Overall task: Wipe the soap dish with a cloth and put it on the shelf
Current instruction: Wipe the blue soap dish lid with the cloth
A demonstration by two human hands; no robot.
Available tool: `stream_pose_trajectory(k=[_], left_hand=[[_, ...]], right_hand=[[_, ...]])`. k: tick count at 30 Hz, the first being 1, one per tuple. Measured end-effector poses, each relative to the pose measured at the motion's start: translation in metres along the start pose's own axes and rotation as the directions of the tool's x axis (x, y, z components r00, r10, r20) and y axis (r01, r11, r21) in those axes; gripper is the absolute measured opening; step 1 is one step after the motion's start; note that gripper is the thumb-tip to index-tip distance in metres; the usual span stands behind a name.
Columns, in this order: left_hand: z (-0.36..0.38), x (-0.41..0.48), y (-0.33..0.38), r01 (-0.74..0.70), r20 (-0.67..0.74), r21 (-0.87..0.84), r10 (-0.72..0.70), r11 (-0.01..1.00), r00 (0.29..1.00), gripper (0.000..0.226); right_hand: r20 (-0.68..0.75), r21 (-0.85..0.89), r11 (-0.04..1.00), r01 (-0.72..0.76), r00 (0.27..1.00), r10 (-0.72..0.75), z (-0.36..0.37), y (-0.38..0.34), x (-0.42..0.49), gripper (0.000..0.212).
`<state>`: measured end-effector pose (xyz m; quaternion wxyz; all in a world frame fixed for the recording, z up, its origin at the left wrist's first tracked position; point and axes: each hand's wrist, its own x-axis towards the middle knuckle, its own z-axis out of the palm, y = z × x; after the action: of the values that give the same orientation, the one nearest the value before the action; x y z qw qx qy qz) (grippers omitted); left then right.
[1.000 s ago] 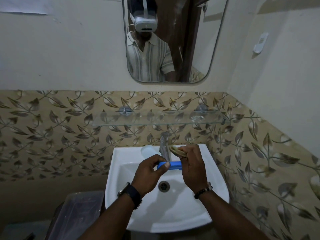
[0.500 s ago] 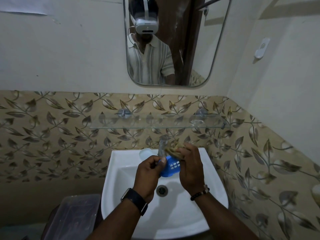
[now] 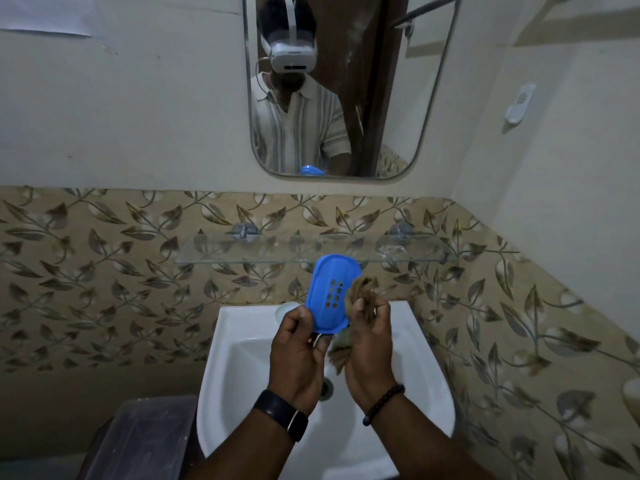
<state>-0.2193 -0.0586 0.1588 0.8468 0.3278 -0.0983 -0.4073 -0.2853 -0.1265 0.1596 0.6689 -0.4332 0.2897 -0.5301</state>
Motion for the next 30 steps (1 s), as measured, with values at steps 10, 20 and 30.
stream_pose_trajectory(k=[10,20,30], left_hand=[[-0.019,0.017,0.028,-0.128,0.113,0.447,0.087,0.885,0.990,0.036],[-0.024,0.024,0.051,-0.011,0.216,0.498,-0.112,0.867,0.970,0.031],[-0.019,0.004,0.003,-0.110,-0.030,0.328,0.127,0.938,0.991,0.018]], right_hand=[[0.610,-0.446,0.741,0.502,0.776,-0.159,-0.034,-0.034,0.039,0.028],[0.574,-0.585,0.482,0.652,0.753,-0.322,-0.041,-0.041,0.050,0.032],[-0.076,-0.358,0.931,-0.074,0.996,0.050,-0.009,0.014,-0.020,0.017]])
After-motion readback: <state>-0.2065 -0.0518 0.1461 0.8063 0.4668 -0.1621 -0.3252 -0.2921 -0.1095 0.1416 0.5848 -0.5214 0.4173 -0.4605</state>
